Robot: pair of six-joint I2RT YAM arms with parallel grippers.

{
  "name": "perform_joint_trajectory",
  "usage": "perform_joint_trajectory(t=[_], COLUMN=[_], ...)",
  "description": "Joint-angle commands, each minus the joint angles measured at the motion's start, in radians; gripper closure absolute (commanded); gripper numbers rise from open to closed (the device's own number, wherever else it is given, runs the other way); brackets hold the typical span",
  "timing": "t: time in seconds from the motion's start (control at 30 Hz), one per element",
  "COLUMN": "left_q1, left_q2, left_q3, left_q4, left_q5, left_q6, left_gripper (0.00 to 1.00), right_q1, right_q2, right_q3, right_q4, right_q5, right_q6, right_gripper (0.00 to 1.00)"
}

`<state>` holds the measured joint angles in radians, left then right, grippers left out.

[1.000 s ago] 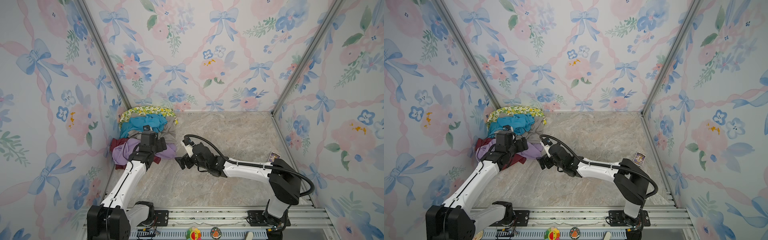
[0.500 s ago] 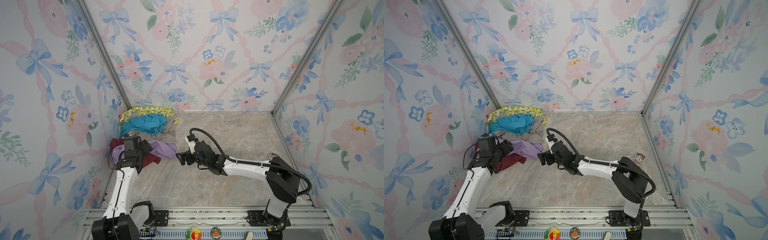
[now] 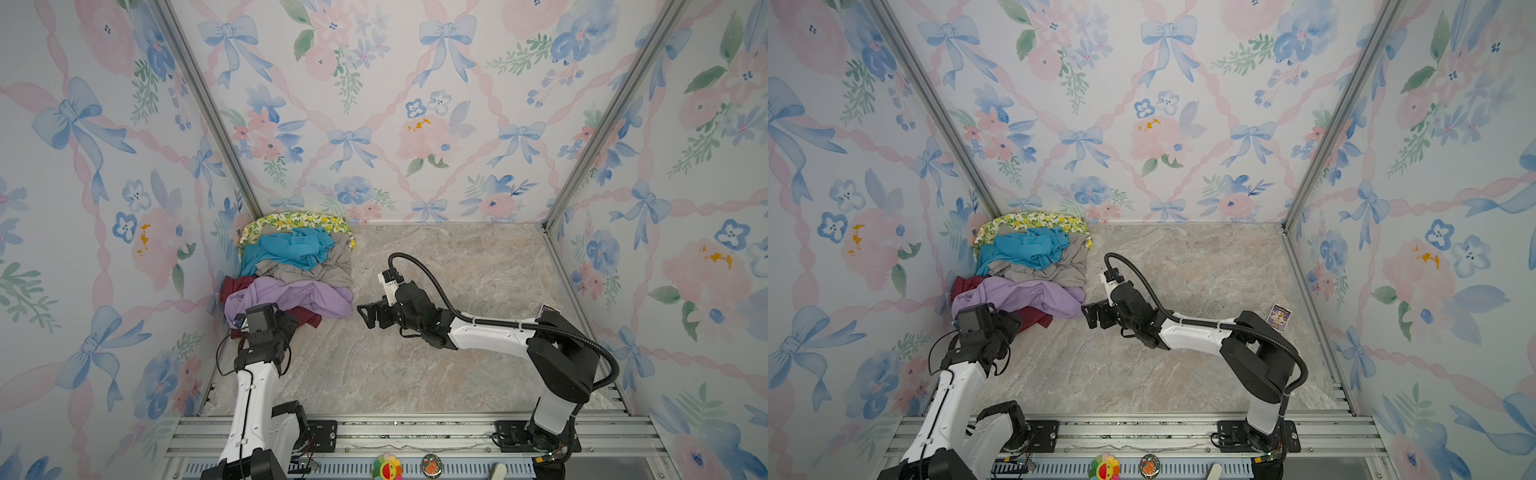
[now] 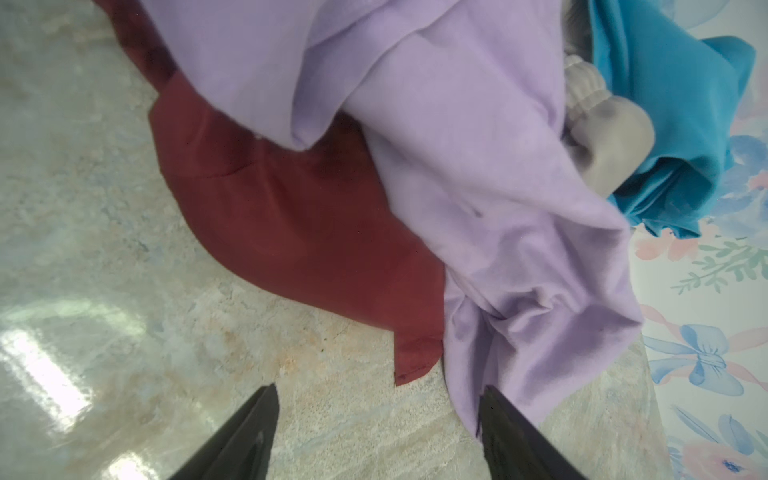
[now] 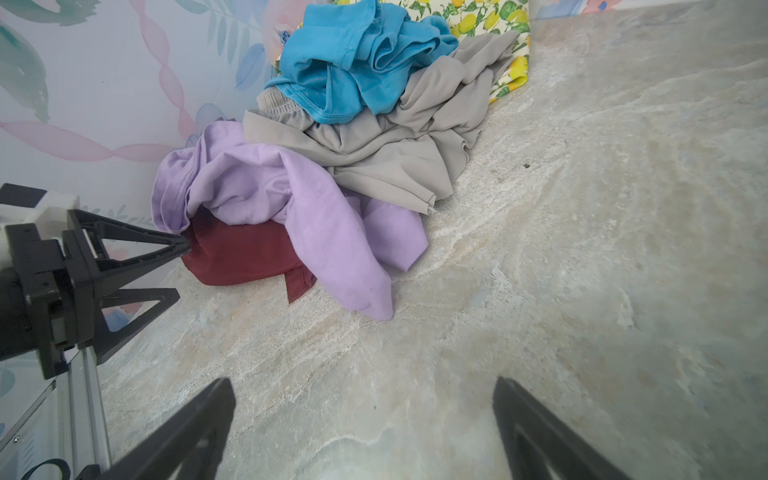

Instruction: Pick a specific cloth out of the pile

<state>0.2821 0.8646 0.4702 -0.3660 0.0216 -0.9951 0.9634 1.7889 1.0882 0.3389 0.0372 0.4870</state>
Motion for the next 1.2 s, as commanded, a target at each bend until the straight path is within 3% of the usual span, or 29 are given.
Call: perform_joint_trajectory(t=[0.0, 0.57, 0.8, 1.17], left_q1=[0.007, 0.118, 0.119, 0.131], left_q2=[-0.002, 0.166, 0.275, 0.462], left_q3=[-0.021, -0.074, -0.066, -0.047], left_q4=[0.005, 0.193, 0.272, 0.402], left_q5=[-0.025, 0.063, 0.04, 0.024], left_q6=[-0.073, -0.11, -0.105, -0.109], left_gripper=[0.22, 0.34, 0.2, 0.19], right_q1=[-0.005, 0.046, 0.038, -0.005], right_q2=[0.013, 0.035, 0.041, 0.041], right_q3=[-0.023, -0.07, -0.098, -0.148], right_q4=[0.042, 0.182, 0.242, 0.309], right_q5=[-0.013, -0.052, -0.079, -0.104], right_q6=[-0.002, -0.133, -0.124, -0.089], right_gripper=[0.0, 0.02, 0.02, 0.02])
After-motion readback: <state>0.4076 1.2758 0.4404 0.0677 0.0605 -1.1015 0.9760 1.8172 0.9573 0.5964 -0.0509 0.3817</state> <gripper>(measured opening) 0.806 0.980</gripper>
